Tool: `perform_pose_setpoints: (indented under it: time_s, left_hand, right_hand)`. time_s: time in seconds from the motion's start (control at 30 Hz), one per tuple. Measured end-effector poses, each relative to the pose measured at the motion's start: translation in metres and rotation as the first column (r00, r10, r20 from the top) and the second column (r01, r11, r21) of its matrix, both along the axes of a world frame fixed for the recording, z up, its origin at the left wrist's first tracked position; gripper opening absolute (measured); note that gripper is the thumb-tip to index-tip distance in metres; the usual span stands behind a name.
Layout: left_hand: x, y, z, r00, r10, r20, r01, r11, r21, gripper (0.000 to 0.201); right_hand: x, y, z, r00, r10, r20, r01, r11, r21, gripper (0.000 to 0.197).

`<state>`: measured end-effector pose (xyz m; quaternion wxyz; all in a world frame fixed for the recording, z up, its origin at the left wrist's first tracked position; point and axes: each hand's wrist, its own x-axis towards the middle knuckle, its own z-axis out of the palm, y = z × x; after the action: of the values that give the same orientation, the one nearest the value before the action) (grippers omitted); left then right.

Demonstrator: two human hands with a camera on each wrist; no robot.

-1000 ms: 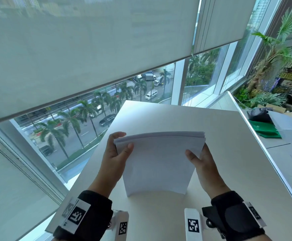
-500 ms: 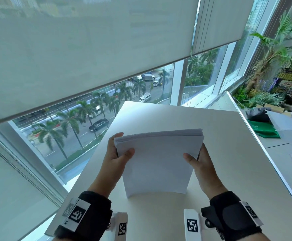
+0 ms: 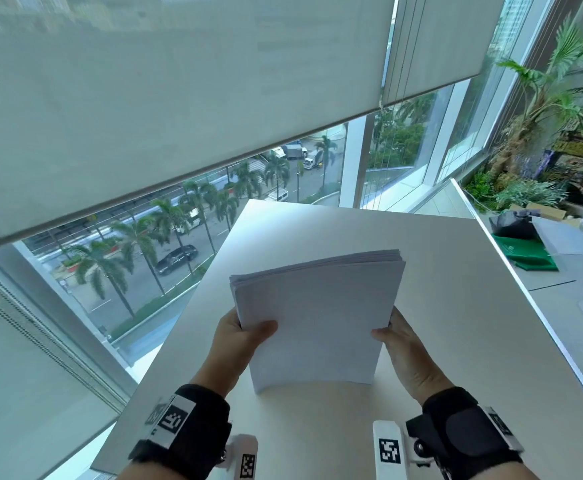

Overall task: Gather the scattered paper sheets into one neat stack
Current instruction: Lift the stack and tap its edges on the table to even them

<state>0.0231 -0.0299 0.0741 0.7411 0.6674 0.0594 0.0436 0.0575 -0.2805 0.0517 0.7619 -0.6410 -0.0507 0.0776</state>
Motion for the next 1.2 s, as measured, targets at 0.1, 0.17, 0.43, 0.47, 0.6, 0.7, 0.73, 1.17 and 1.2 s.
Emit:
perform_pose_setpoints:
  time_s: [0.1, 0.17, 0.43, 0.47, 0.6, 0.7, 0.73, 1.17, 1.2]
  left_hand:
    - [0.002, 0.001, 0.0, 1.0, -0.01, -0.006, 0.01, 1.0, -0.006, 0.042]
    - [0.002, 0.001, 0.0, 1.0, -0.014, -0.004, 0.014, 1.0, -0.01, 0.04]
    - [0.002, 0.006, -0.012, 0.996, -0.057, -0.062, 0.055, 0.998, -0.023, 0.048]
    - [0.002, 0.006, -0.016, 0.995, -0.065, -0.081, 0.063, 0.998, -0.027, 0.047]
    - [0.0, 0.003, -0.039, 0.982, -0.059, -0.182, 0.044, 0.996, -0.082, 0.04]
    - [-0.002, 0.002, -0.052, 0.972, -0.074, -0.222, 0.048, 0.992, -0.117, 0.047]
    - [-0.002, 0.002, -0.053, 0.971, -0.071, -0.226, 0.047, 0.993, -0.112, 0.045]
    - [0.005, 0.002, 0.003, 0.996, 0.025, 0.083, -0.022, 0.999, -0.046, 0.025]
    - [0.005, 0.004, 0.008, 0.994, 0.024, 0.106, -0.019, 0.999, -0.05, 0.029]
  right_hand:
    - [0.0, 0.001, -0.006, 1.0, -0.025, -0.012, 0.026, 1.0, 0.007, 0.052]
    - [-0.001, 0.002, -0.011, 1.0, -0.013, -0.025, 0.012, 1.0, -0.008, 0.053]
    - [-0.004, 0.001, -0.036, 0.987, 0.012, -0.157, -0.025, 0.996, -0.084, 0.059]
    - [-0.005, 0.001, -0.04, 0.984, 0.01, -0.178, -0.029, 0.994, -0.103, 0.062]
    - [-0.008, 0.003, -0.057, 0.973, 0.006, -0.231, -0.041, 0.988, -0.15, 0.059]
    - [-0.008, 0.003, -0.05, 0.977, -0.011, -0.211, -0.02, 0.989, -0.145, 0.051]
    - [-0.006, 0.003, -0.044, 0.981, -0.01, -0.195, -0.016, 0.991, -0.131, 0.049]
    - [0.011, 0.01, 0.015, 0.995, -0.101, 0.009, 0.101, 0.994, 0.044, 0.009]
    - [0.011, 0.01, 0.019, 0.995, -0.095, 0.033, 0.093, 0.994, 0.059, 0.017]
